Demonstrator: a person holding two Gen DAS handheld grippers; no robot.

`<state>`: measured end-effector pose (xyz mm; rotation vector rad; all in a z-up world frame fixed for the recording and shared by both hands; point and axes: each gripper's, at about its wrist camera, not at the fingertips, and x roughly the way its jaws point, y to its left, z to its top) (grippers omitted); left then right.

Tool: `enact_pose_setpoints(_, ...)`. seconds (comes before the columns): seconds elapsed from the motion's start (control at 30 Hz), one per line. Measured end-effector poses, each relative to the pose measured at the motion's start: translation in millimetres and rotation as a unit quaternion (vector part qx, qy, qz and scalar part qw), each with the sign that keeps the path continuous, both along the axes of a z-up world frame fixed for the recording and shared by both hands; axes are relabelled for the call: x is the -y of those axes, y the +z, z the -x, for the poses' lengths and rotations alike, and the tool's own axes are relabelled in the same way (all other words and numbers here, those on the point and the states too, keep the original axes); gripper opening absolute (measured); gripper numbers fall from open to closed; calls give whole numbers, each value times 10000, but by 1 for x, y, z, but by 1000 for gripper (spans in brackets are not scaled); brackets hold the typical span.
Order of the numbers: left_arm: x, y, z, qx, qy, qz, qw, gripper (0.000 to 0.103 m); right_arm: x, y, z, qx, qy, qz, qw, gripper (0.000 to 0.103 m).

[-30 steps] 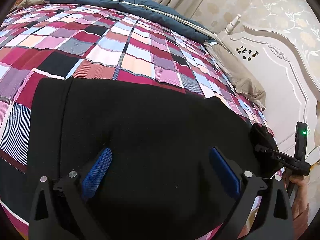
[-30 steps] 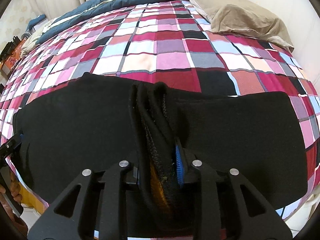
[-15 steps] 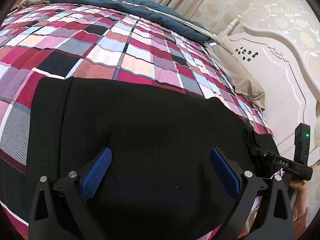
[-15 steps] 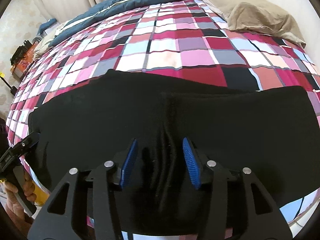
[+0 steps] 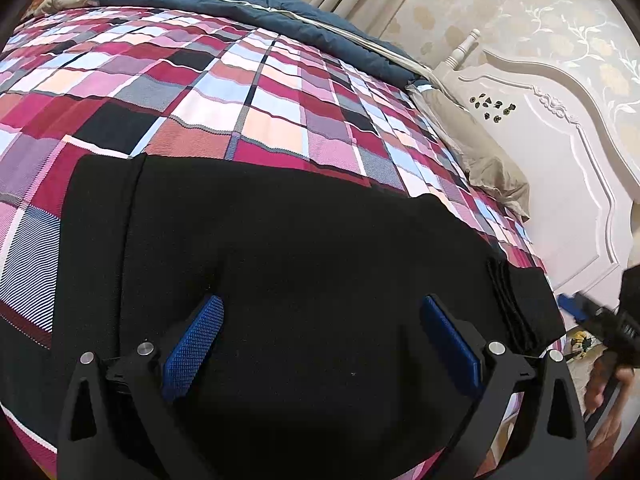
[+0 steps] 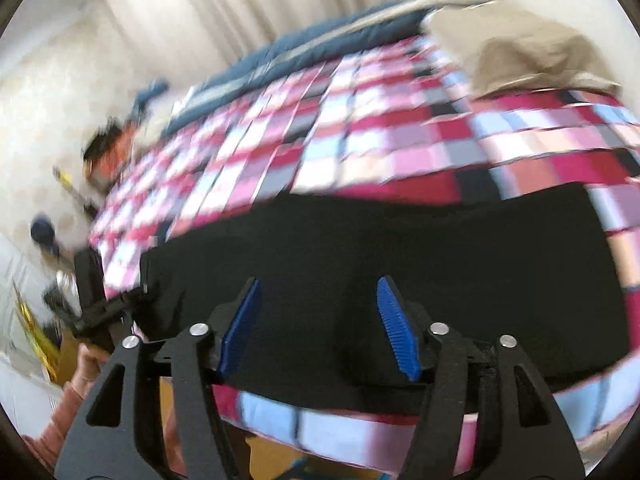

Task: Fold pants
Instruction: 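Open the right gripper and release the garment, then withdraw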

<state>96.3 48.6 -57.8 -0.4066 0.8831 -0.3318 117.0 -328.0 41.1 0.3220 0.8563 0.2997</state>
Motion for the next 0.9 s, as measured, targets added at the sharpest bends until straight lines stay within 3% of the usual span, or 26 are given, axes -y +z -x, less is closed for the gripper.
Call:
enact_pose_setpoints(0.1, 0, 0, 0, 6, 3, -29, 10000, 98, 79, 10, 15, 234, -833, -145, 9961, 67)
enact_pose_setpoints(0.2, 1, 0, -1, 10, 4, -94, 10000, 98, 158, -7, 25, 58, -1690, -282, 9852, 67)
enact_pose_setpoints(0.33, 3, 0, -1, -6, 13, -146, 9999, 98, 215, -58, 21, -550, -1608, -1271, 9772, 67)
enact_pose_setpoints(0.4, 3, 0, -2, -18, 20, -144, 9999, 98, 217, -74, 20, -677, -1448, -1543, 9750, 67)
enact_pose_setpoints(0.43, 3, 0, -2, -22, 21, -140, 9999, 98, 215, -82, 20, -711, -1291, -1693, 9745, 62)
enact_pose_setpoints(0.47, 2, 0, -3, -27, 23, -132, 9999, 98, 212, -86, 19, -712, -1170, -1754, 9749, 43)
enact_pose_setpoints(0.5, 3, -1, -3, -31, 24, -128, 9999, 98, 210, -90, 19, -717, -1051, -1773, 9759, 34)
enact_pose_setpoints(0.57, 3, -1, -3, -32, 23, -128, 9999, 98, 205, -100, 18, -813, -1009, -1584, 9788, 29)
enact_pose_setpoints(0.73, 3, -1, -4, -28, 6, -184, 9998, 98, 204, -99, 18, -713, -932, -1593, 9802, 31)
enact_pose_setpoints(0.83, 3, -1, -3, -30, 7, -181, 9998, 98, 212, -88, 13, -681, -728, -1880, 9771, 38)
enact_pose_setpoints(0.9, 4, -1, -3, -27, 5, -178, 9998, 98, 220, -78, 7, -507, -667, -2086, 9744, 51)
